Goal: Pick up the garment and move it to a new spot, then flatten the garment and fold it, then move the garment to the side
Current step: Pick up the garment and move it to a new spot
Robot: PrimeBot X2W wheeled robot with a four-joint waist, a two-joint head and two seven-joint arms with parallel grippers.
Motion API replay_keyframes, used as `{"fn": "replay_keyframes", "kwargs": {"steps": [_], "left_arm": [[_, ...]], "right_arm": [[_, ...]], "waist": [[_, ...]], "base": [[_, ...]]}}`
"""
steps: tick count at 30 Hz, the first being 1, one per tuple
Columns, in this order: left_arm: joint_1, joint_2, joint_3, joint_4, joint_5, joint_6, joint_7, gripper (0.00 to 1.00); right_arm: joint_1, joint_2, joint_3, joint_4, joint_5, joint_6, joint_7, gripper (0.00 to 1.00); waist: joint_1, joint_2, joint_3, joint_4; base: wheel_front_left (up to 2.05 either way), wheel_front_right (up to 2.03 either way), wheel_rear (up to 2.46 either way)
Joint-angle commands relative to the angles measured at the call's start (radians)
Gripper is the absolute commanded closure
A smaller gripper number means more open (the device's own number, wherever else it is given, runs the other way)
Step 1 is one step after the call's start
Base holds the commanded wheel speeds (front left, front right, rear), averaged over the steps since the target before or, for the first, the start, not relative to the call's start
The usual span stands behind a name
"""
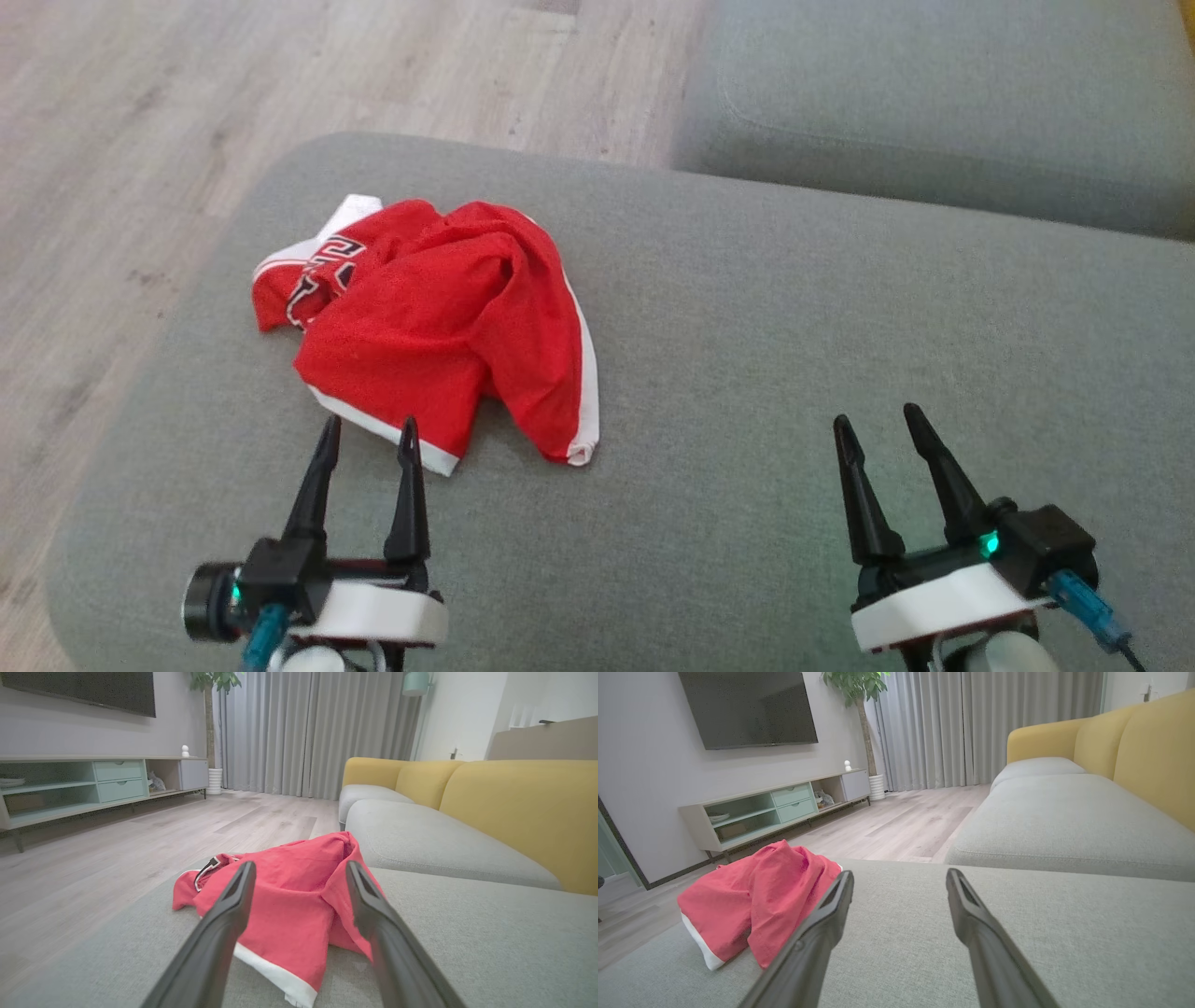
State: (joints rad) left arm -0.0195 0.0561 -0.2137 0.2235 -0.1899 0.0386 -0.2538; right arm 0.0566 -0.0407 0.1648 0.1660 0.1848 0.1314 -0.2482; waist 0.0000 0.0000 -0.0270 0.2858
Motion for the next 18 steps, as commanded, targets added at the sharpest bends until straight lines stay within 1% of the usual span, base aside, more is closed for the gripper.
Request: {"fn": "replay_keyframes", "kwargs": {"steps": [1,4,6,7,9,10,12,14,16,18], "left_arm": [[-0.063,0.011,0.043,-0.034,0.016,-0.009,-0.008,0.0],[-0.129,0.043,0.044,-0.015,0.03,-0.034,-0.008,0.0],[-0.198,0.078,0.032,0.008,0.048,-0.06,0.017,0.0],[-0.281,0.117,0.02,0.034,0.062,-0.093,0.072,0.0],[-0.368,0.154,0.008,0.062,0.069,-0.12,0.14,0.0],[-0.368,0.154,0.008,0.062,0.069,-0.12,0.14,0.0],[-0.45,0.186,-0.009,0.093,0.062,-0.143,0.216,0.0],[-0.516,0.207,-0.026,0.135,0.031,-0.157,0.307,0.0],[-0.573,0.234,-0.049,0.169,0.001,-0.165,0.386,0.0],[-0.619,0.262,-0.077,0.193,-0.021,-0.168,0.432,0.0]], "right_arm": [[-0.032,-0.009,0.021,-0.037,0.0,-0.001,-0.014,0.0],[-0.046,-0.009,0.011,-0.043,-0.002,-0.001,-0.014,0.0],[-0.056,-0.009,0.004,-0.046,-0.005,-0.001,-0.014,0.0],[-0.069,-0.009,0.0,-0.051,-0.01,-0.001,-0.014,0.0],[-0.083,-0.009,-0.004,-0.057,-0.015,-0.001,-0.014,0.0],[-0.083,-0.009,-0.004,-0.057,-0.015,-0.001,-0.014,0.0],[-0.098,-0.009,-0.008,-0.063,-0.017,-0.001,-0.014,0.0],[-0.11,-0.009,-0.011,-0.068,-0.018,-0.001,-0.014,0.0],[-0.121,-0.009,-0.011,-0.07,-0.017,-0.001,-0.014,0.0],[-0.133,-0.009,-0.01,-0.07,-0.017,-0.001,-0.014,0.0]], "waist": [[0.0,0.0,0.019,-0.015],[0.0,0.0,0.048,-0.032],[0.0,0.0,0.07,-0.042],[0.0,0.0,0.095,-0.052],[0.0,0.0,0.119,-0.06],[0.0,0.0,0.119,-0.06],[0.0,0.0,0.144,-0.069],[0.0,0.0,0.163,-0.079],[0.0,0.0,0.182,-0.092],[0.0,0.0,0.198,-0.105]], "base": [[0.0,0.0,0.0],[0.0,0.0,0.0],[0.0,0.0,0.0],[0.0,0.0,0.0],[0.0,0.0,0.0],[0.0,0.0,0.0],[0.0,0.0,0.0],[0.0,0.0,0.0],[0.0,0.0,0.0],[0.0,0.0,0.0]]}}
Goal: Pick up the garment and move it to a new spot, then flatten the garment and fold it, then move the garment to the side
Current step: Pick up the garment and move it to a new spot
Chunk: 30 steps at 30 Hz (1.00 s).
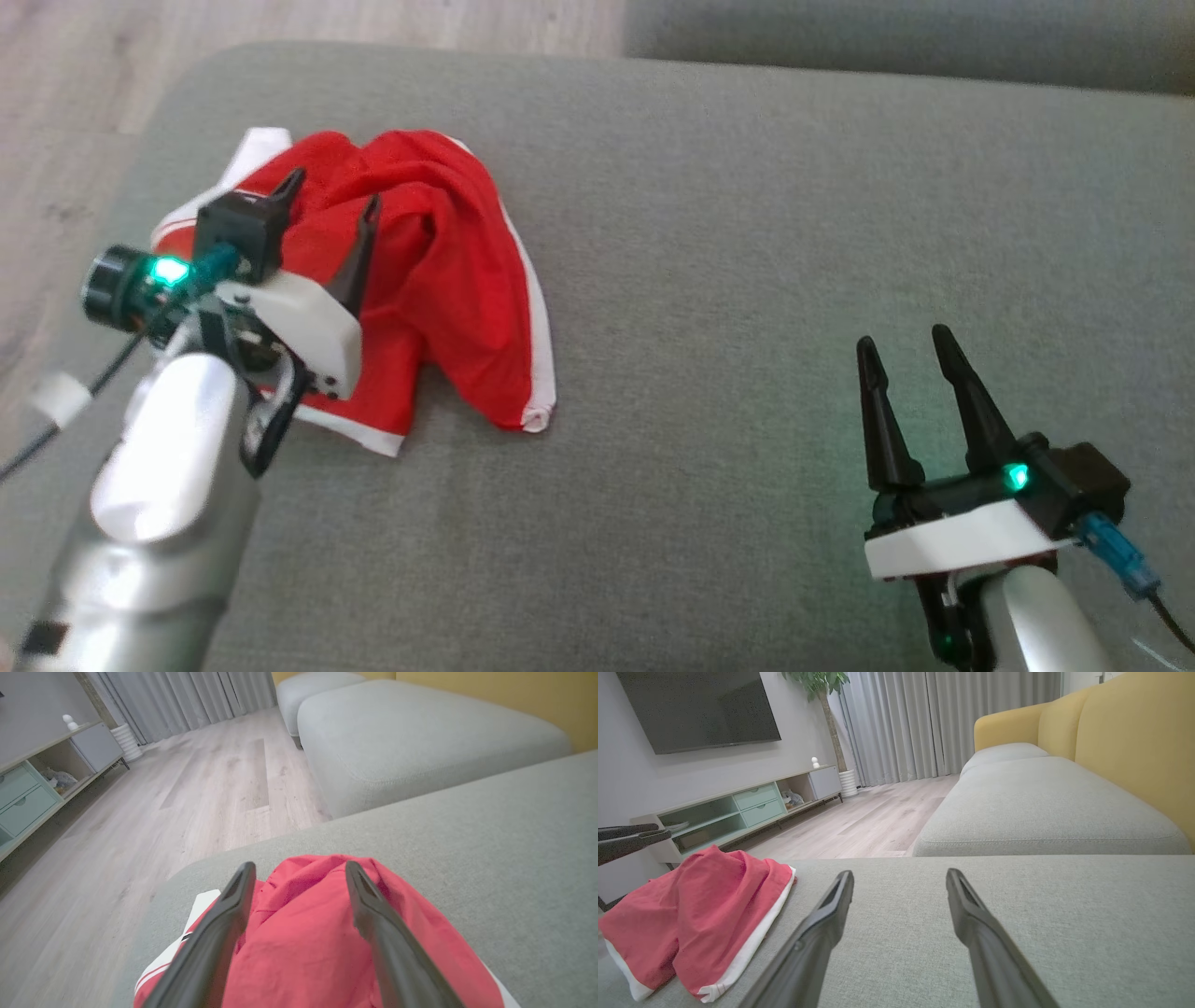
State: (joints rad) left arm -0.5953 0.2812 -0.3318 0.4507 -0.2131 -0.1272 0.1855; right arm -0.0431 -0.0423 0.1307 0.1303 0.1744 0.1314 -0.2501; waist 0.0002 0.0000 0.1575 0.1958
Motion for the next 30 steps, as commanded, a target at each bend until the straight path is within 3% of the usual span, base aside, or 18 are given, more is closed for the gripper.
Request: {"fn": "replay_keyframes", "kwargs": {"steps": [1,7,16,17,18,24,30], "left_arm": [[-0.062,0.05,0.02,-0.024,-0.01,-0.002,0.009,0.0],[-0.13,0.116,-0.116,0.031,-0.115,-0.003,0.063,0.0],[-0.146,0.169,-0.232,0.113,-0.22,-0.003,0.119,0.03],[-0.147,0.172,-0.238,0.117,-0.227,-0.003,0.117,0.79],[-0.15,0.176,-0.242,0.119,-0.231,-0.003,0.108,1.0],[-0.181,0.178,-0.226,0.108,-0.221,0.012,-0.001,1.0],[-0.211,0.155,-0.206,0.012,-0.218,0.026,-0.122,1.0]], "right_arm": [[-0.038,-0.008,0.026,-0.034,-0.005,-0.001,-0.012,0.0],[-0.06,-0.008,0.035,-0.031,-0.003,-0.001,-0.012,0.0],[-0.076,-0.008,0.034,-0.026,0.0,-0.001,-0.012,0.0],[-0.076,-0.008,0.034,-0.026,0.002,-0.001,-0.012,0.0],[-0.076,-0.008,0.035,-0.026,0.003,-0.001,-0.012,0.0],[-0.072,-0.008,0.032,-0.021,0.007,-0.001,-0.012,0.0],[-0.063,-0.008,0.029,-0.015,0.013,-0.001,-0.012,0.0]], "waist": [[-0.0002,0.0,0.021,-0.022],[-0.0002,0.0,0.055,-0.062],[-0.0002,0.0,0.062,-0.11],[-0.0002,0.0,0.061,-0.113],[-0.0002,0.0,0.06,-0.116],[-0.0002,0.0,0.04,-0.131],[-0.0002,0.0,0.004,-0.14]], "base": [[0.0,0.0,0.0],[0.0,0.0,0.0],[0.0,0.0,0.0],[0.0,0.0,0.0],[0.0,0.0,0.0],[0.0,0.0,0.0],[0.0,0.0,0.0]]}}
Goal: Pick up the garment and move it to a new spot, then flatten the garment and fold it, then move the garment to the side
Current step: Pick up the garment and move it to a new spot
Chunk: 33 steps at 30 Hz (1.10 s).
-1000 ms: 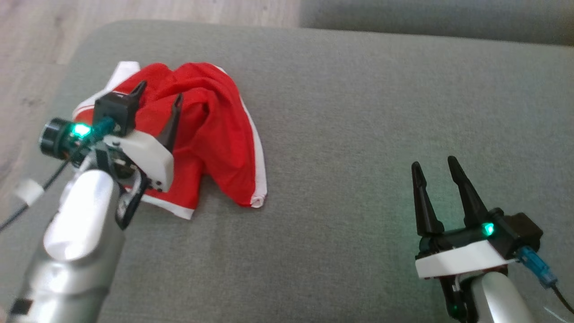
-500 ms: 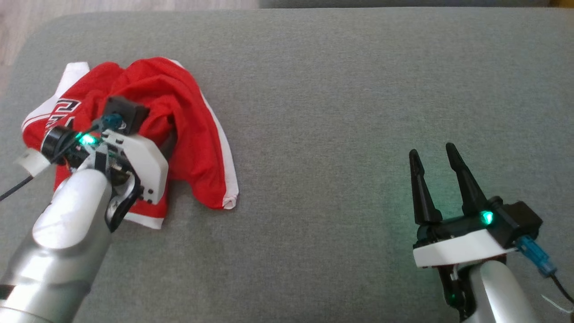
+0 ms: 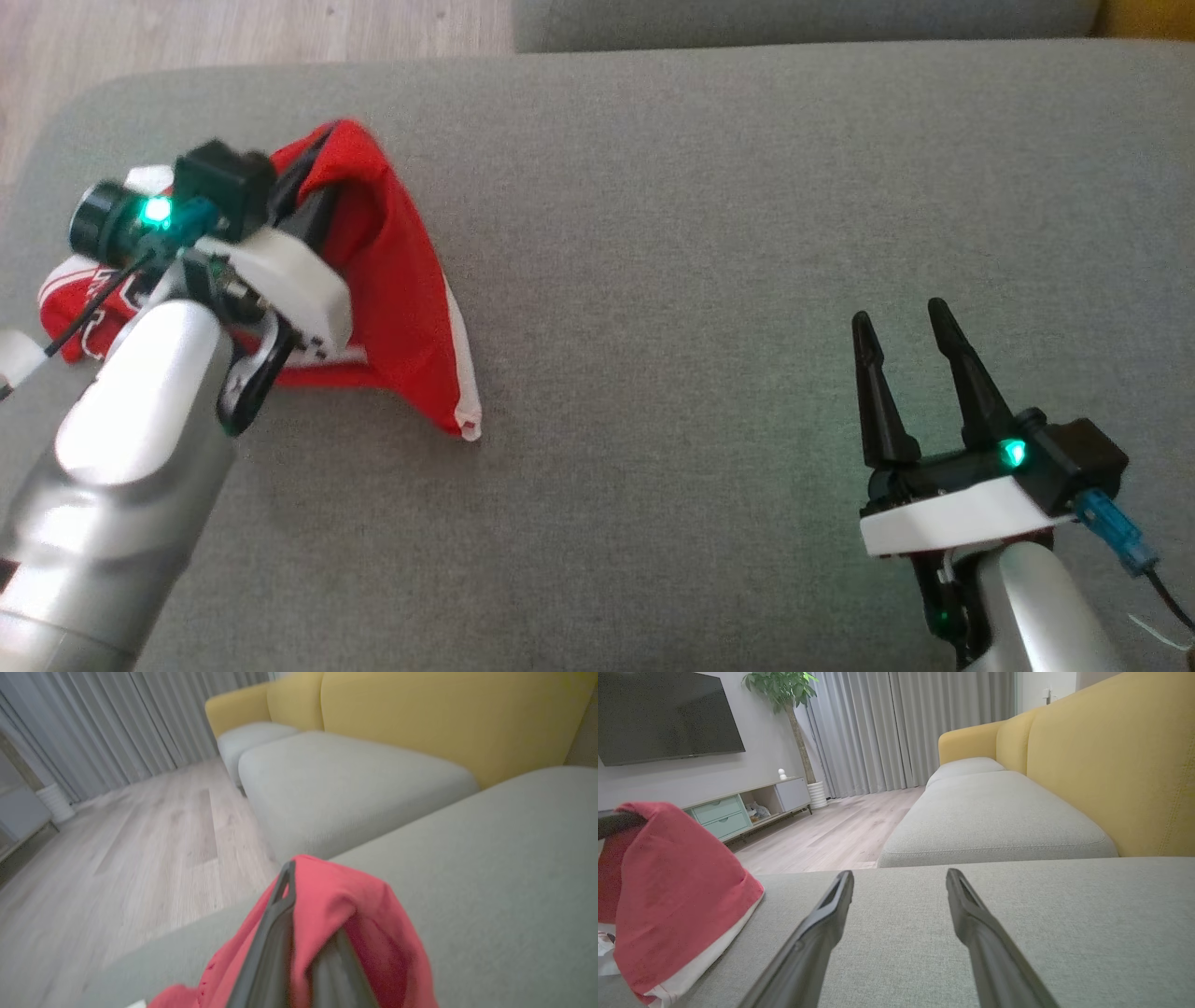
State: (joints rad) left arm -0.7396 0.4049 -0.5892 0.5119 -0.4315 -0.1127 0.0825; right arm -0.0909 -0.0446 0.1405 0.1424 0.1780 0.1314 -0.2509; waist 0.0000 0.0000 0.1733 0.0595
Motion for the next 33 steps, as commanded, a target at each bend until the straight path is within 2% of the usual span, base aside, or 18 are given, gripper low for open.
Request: {"fn": "replay_keyframes", "kwargs": {"steps": [1,7,14,18,25,33], "left_arm": [[-0.07,0.028,0.052,-0.074,0.002,0.016,-0.03,1.0],[-0.072,0.01,0.045,-0.208,-0.001,0.028,-0.034,1.0],[-0.064,-0.019,0.024,-0.38,-0.028,0.047,0.044,1.0],[-0.062,-0.045,0.0,-0.432,-0.037,0.056,0.083,1.0],[-0.072,-0.084,-0.054,-0.419,-0.017,0.058,0.1,1.0],[-0.128,-0.105,-0.085,-0.279,0.033,0.053,0.045,1.0]], "right_arm": [[-0.012,-0.006,0.019,-0.027,0.011,-0.001,-0.011,0.0],[0.003,-0.006,0.022,-0.023,0.023,-0.001,-0.011,0.0],[0.01,-0.006,0.03,-0.029,0.046,-0.001,-0.011,0.0],[0.006,-0.006,0.035,-0.033,0.056,-0.001,-0.011,0.0],[-0.017,-0.006,0.063,-0.054,0.079,-0.001,-0.011,0.0],[-0.04,-0.006,0.097,-0.092,0.104,-0.001,-0.011,0.0]], "waist": [[0.0,0.0,-0.019,-0.005],[0.0,0.0,-0.052,-0.019],[0.0,0.0,-0.074,-0.065],[0.0,0.0,-0.072,-0.108],[0.0,0.0,-0.044,-0.235],[0.0,0.0,0.006,-0.38]], "base": [[0.0,0.0,0.0],[0.0,0.0,0.0],[0.0,0.0,0.0],[0.0,0.0,0.0],[0.0,0.0,0.0],[0.0,0.0,0.0]]}}
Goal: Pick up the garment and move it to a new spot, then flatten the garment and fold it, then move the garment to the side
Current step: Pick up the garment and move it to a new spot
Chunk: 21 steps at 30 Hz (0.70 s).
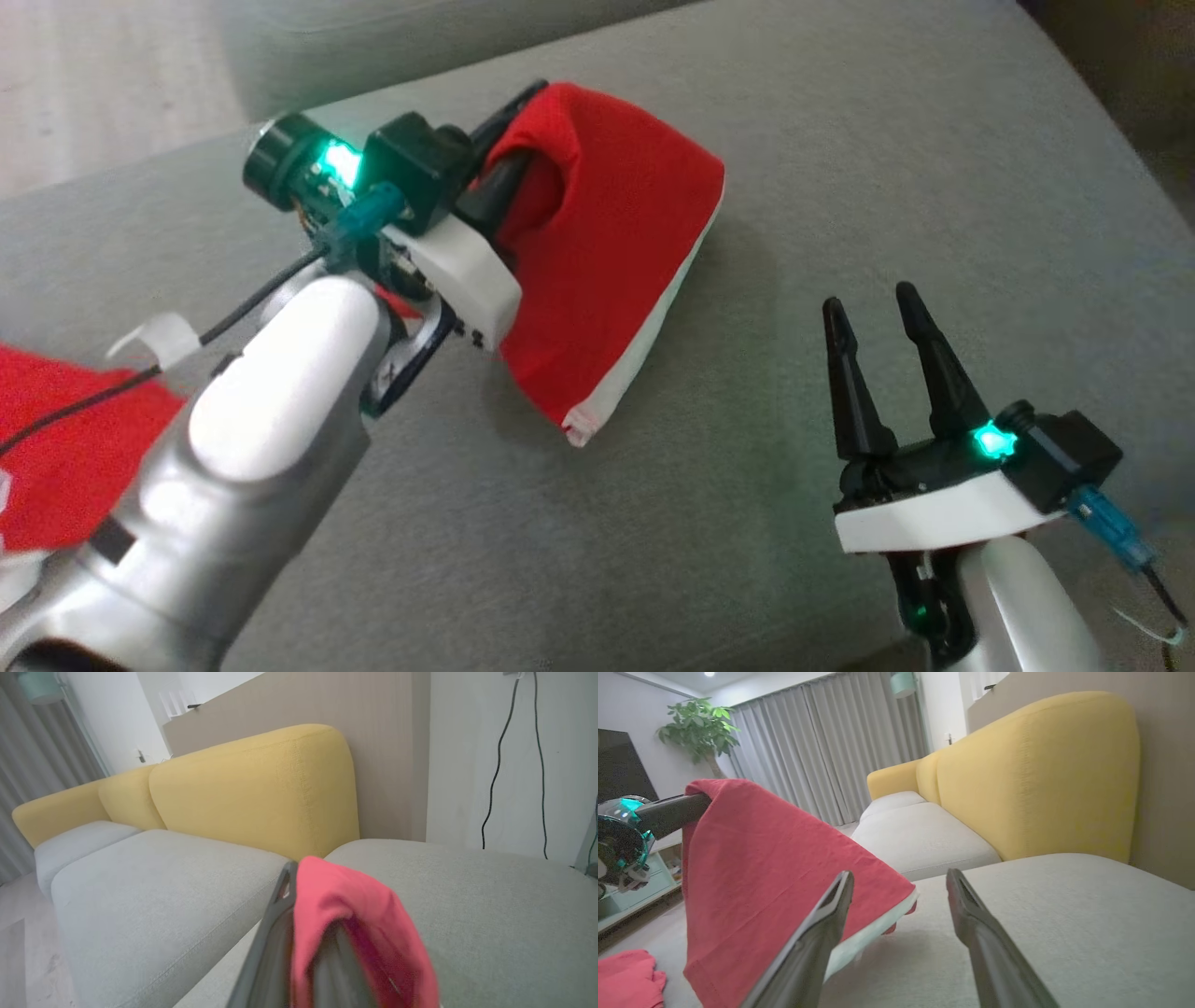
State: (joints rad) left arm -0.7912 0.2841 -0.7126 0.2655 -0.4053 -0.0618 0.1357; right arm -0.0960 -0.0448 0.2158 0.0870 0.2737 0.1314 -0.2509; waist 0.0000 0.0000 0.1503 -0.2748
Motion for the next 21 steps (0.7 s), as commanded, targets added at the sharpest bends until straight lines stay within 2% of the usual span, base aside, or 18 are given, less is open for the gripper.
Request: {"fn": "replay_keyframes", "kwargs": {"steps": [1,2,6,12,16,21], "left_arm": [[-0.086,0.013,0.035,-0.008,0.017,0.002,-0.026,0.66],[-0.098,0.013,0.031,0.018,0.034,0.004,-0.049,0.02],[-0.139,0.014,0.015,0.11,0.107,0.031,-0.152,0.0],[-0.122,-0.001,0.06,0.177,0.084,0.079,-0.258,0.0],[-0.078,0.009,0.07,0.19,0.064,0.084,-0.298,0.0],[-0.015,0.01,0.047,0.199,0.041,0.054,-0.307,0.0]], "right_arm": [[-0.035,-0.005,0.024,-0.04,0.012,-0.001,-0.011,0.0],[-0.035,-0.005,0.026,-0.043,0.014,-0.001,-0.011,0.0],[-0.031,-0.005,0.024,-0.05,0.015,-0.001,-0.011,0.0],[-0.022,-0.005,-0.007,-0.054,-0.005,-0.001,-0.011,0.0],[-0.014,-0.005,-0.03,-0.051,-0.032,-0.001,-0.011,0.0],[0.007,-0.005,-0.068,-0.04,-0.062,-0.001,-0.011,0.0]], "waist": [[0.0,0.0,0.032,-0.055],[0.0,0.0,0.036,-0.063],[0.0,0.0,0.041,-0.073],[0.0,0.0,0.03,-0.008],[0.0,0.0,0.013,0.066],[0.0,0.0,-0.016,0.163]], "base": [[0.0,0.0,0.0],[0.0,0.0,0.0],[0.0,0.0,0.0],[0.0,0.0,0.0],[0.0,0.0,0.0],[0.0,0.0,0.0]]}}
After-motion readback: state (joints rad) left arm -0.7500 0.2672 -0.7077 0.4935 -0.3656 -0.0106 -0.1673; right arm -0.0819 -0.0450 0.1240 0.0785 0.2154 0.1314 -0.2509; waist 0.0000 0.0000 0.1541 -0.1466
